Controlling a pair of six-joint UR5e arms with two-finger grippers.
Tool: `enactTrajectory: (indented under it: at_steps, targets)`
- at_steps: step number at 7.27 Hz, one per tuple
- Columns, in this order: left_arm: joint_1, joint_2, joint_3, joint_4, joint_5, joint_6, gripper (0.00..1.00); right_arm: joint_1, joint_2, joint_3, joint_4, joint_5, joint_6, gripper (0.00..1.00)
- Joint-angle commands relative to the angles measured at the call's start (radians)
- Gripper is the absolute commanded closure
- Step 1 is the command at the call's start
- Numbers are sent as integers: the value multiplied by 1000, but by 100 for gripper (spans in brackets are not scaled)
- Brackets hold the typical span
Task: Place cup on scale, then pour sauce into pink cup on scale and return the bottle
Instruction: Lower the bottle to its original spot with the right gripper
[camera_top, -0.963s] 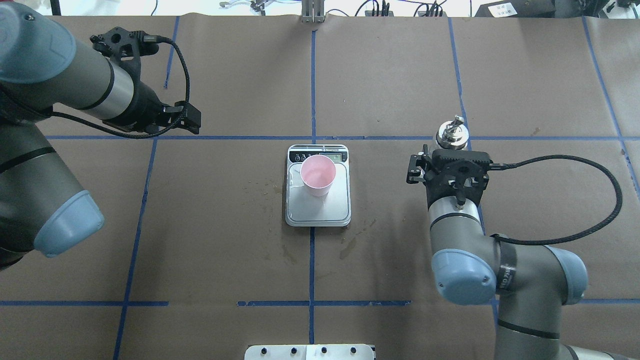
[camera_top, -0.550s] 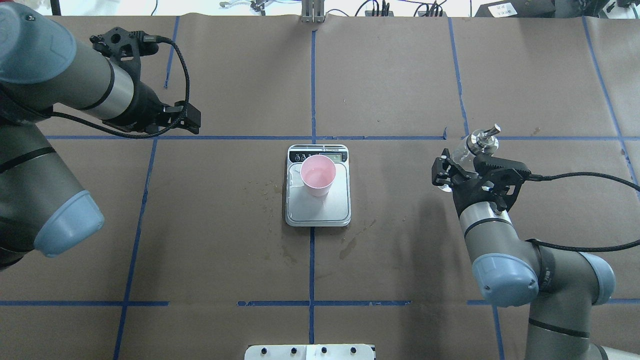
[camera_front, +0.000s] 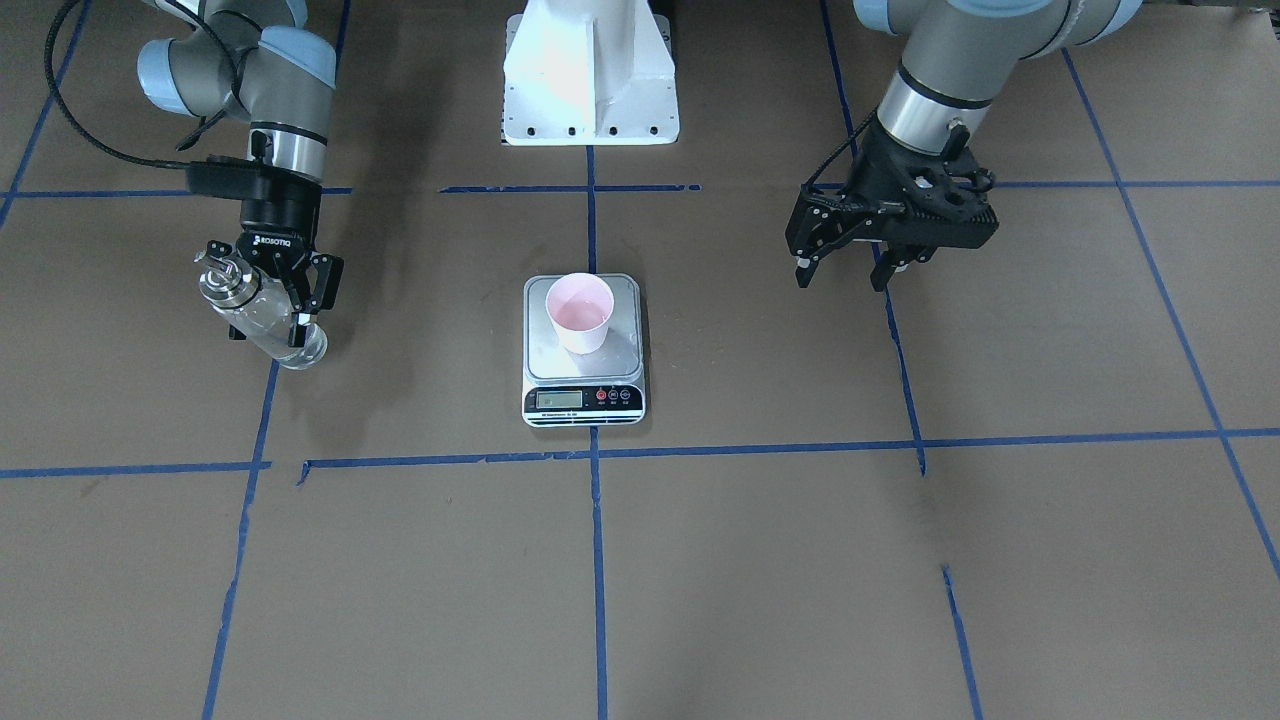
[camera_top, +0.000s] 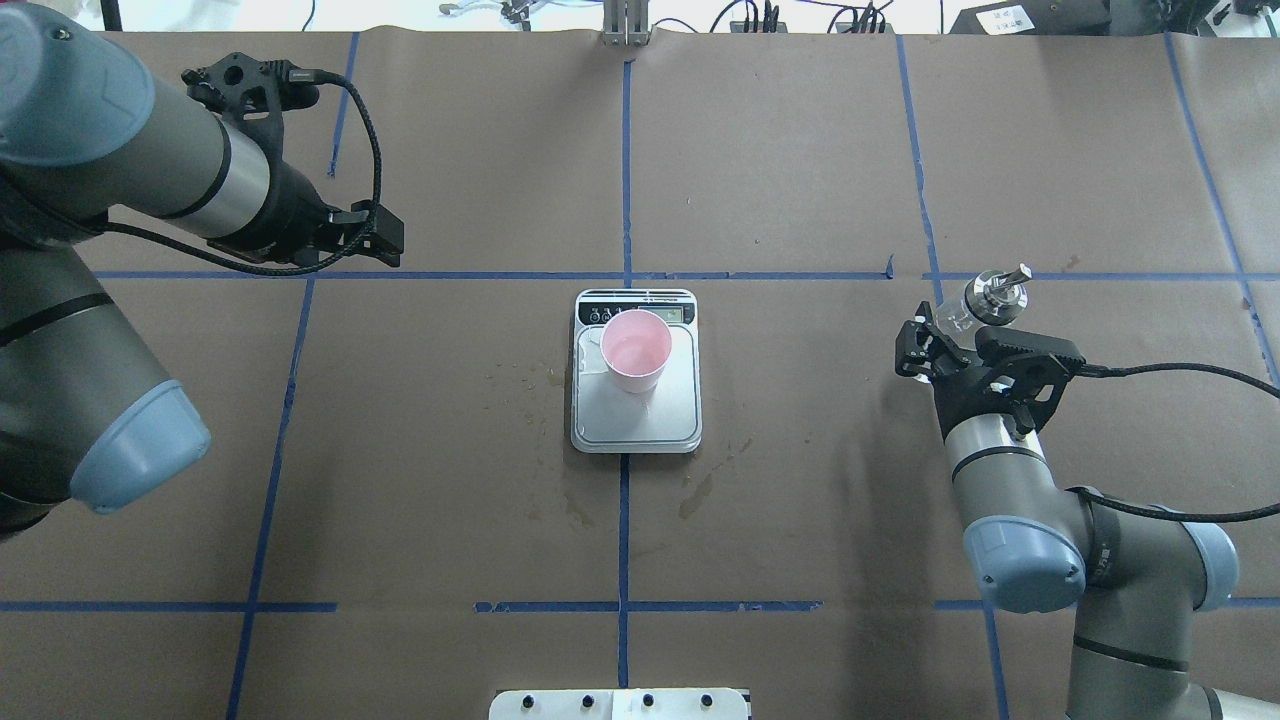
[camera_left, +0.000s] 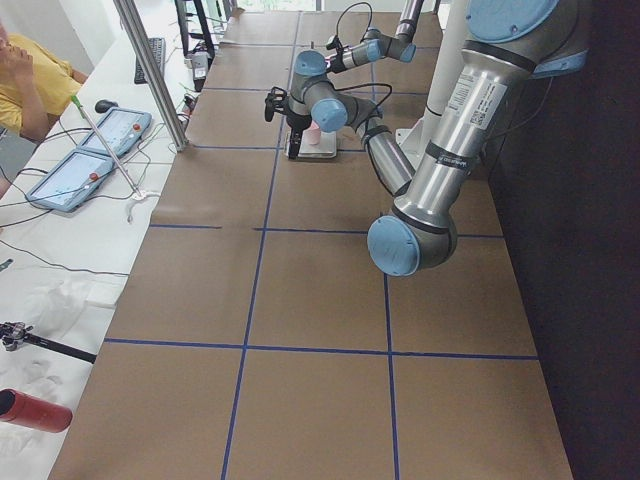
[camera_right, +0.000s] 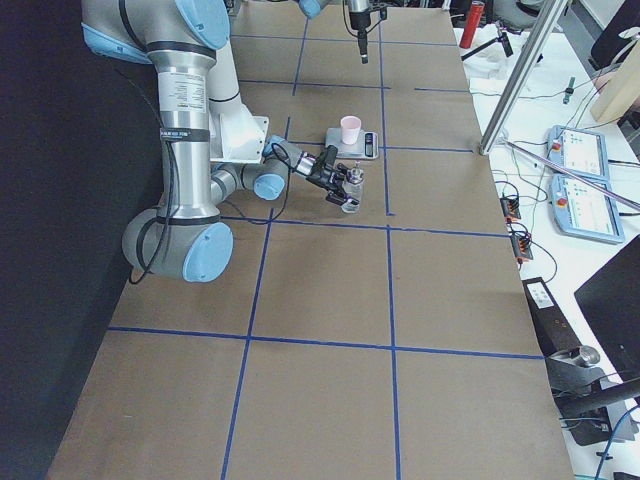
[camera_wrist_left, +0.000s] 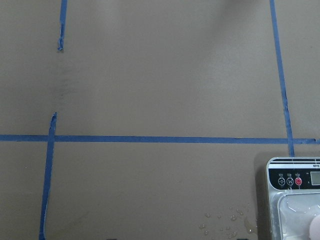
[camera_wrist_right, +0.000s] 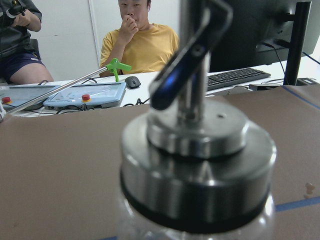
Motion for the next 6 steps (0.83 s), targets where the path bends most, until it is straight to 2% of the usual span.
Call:
enactTrajectory:
  at_steps: [1,6]
  targets:
    - [0,0,0,0,1,0,16,-2,6,-32,1,-39,1,100]
    - [0,-2,0,0,2,-2,15,-16,0,-59,2,-20,24,100]
